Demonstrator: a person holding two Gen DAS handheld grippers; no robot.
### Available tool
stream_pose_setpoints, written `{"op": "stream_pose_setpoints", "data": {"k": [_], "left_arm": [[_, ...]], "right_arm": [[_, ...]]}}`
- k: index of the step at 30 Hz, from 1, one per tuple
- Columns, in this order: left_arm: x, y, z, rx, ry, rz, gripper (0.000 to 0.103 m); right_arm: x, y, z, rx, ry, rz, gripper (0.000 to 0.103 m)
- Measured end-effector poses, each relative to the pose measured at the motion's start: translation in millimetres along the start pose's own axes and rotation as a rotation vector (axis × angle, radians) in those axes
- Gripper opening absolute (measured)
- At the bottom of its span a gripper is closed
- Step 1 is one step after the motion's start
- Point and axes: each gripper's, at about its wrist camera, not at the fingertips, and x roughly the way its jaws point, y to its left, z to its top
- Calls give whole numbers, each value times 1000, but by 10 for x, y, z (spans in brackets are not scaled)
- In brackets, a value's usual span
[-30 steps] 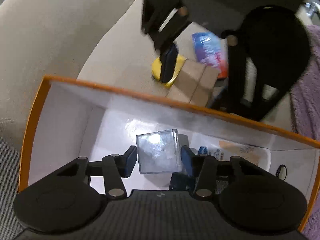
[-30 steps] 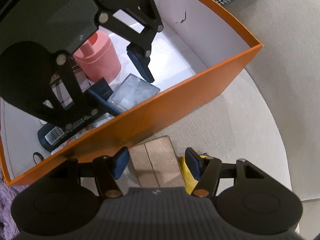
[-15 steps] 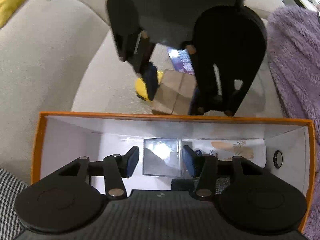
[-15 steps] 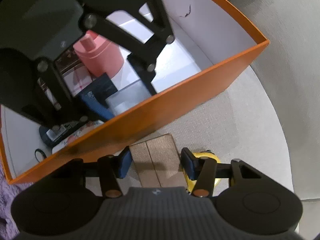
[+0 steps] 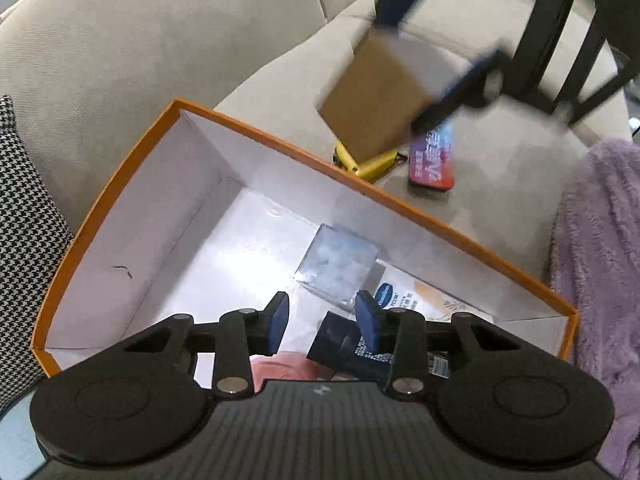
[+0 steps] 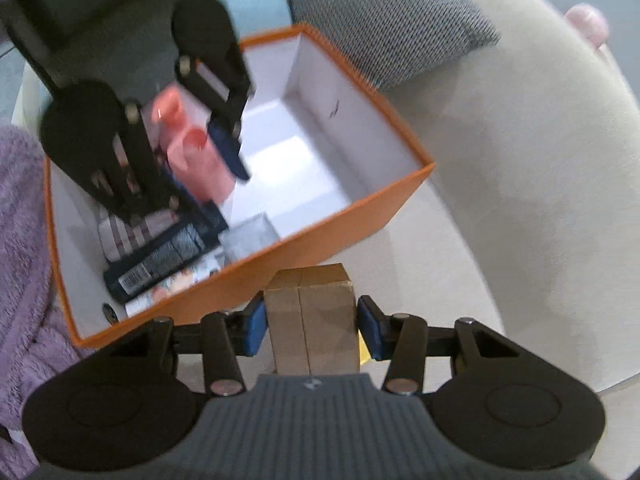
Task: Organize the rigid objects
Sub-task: 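Open the left tool releasing the clear cube while the right tool lifts the brown box, then lower the brown box into the shoebox with the right tool and open it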
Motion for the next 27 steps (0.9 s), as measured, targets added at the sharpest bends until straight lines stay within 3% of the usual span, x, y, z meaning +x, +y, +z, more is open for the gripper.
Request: {"op": "stream_pose_setpoints", "data": {"k": [8,15,20,27], "left_arm": [[233,35,71,-29,42,-55,38],[280,158,-47,-91,-15,-114,38],[10,337,-128,-82,-42,-86,38],[-188,606,-176,-151,-98,-8,38]], "right_arm": [[-355,-23,309,-1,-125,-49,49],[-106,69,550,-59,-132,-27,49],[156,73,681,-88,-127,-13,49],[650,189,786,-206,-55,-36,49]]}}
